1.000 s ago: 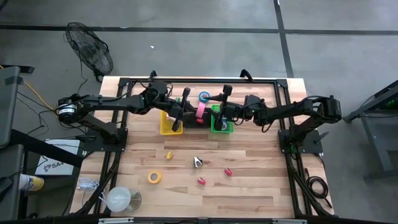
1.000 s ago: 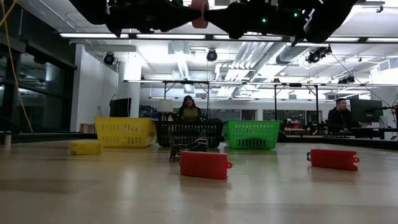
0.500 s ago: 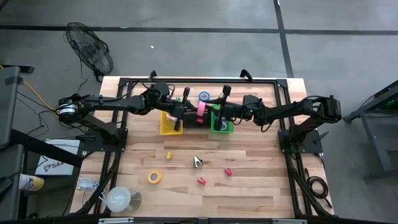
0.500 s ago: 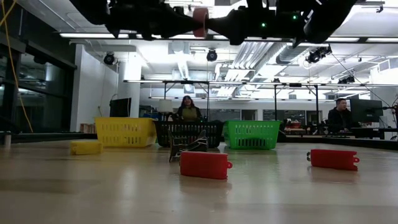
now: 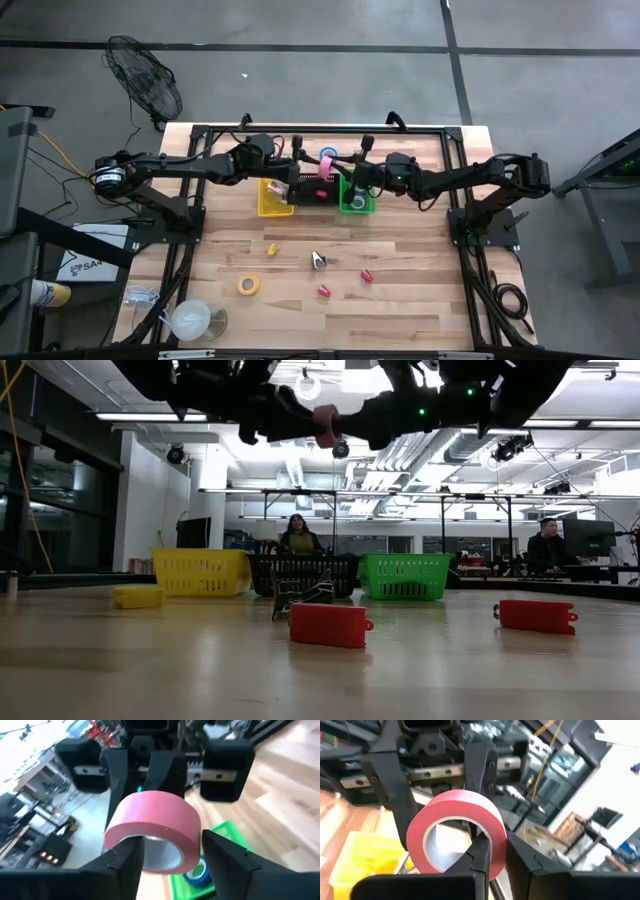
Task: Pick and place Stapler, Stapler remover, tape
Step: Put the pink tape into the green bin
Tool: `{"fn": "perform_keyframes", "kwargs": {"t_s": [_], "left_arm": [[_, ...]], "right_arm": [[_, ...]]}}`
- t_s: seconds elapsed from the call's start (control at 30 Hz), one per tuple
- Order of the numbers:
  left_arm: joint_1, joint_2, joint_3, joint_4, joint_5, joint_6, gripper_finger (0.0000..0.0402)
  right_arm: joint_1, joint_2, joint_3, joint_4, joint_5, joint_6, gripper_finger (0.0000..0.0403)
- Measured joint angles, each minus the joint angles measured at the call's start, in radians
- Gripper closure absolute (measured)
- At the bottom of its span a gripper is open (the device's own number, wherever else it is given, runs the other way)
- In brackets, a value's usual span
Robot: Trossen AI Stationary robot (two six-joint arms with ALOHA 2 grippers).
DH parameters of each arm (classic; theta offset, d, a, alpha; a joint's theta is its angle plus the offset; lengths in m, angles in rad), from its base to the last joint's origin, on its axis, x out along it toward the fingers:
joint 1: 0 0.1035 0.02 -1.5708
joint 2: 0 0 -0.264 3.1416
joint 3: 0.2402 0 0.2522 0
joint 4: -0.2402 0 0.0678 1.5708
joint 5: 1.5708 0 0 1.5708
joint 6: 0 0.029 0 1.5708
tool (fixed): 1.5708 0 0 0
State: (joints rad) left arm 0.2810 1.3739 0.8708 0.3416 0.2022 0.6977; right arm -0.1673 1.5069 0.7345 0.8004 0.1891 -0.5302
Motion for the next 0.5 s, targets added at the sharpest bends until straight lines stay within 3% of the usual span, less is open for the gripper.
{"fn": "perform_keyframes", "kwargs": {"t_s": [0.33,0.5], "left_arm": [[0.002,-0.002,0.002,-0.084,-0.285,0.066,0.0183],[0.0,-0.002,0.002,-0.086,-0.341,0.111,0.0183]], "right_arm": [[-0.005,-0.03,-0.005,-0.361,0.191,0.145,0.0374],[-0.05,-0.078,-0.003,-0.57,0.178,0.286,0.0374]]}}
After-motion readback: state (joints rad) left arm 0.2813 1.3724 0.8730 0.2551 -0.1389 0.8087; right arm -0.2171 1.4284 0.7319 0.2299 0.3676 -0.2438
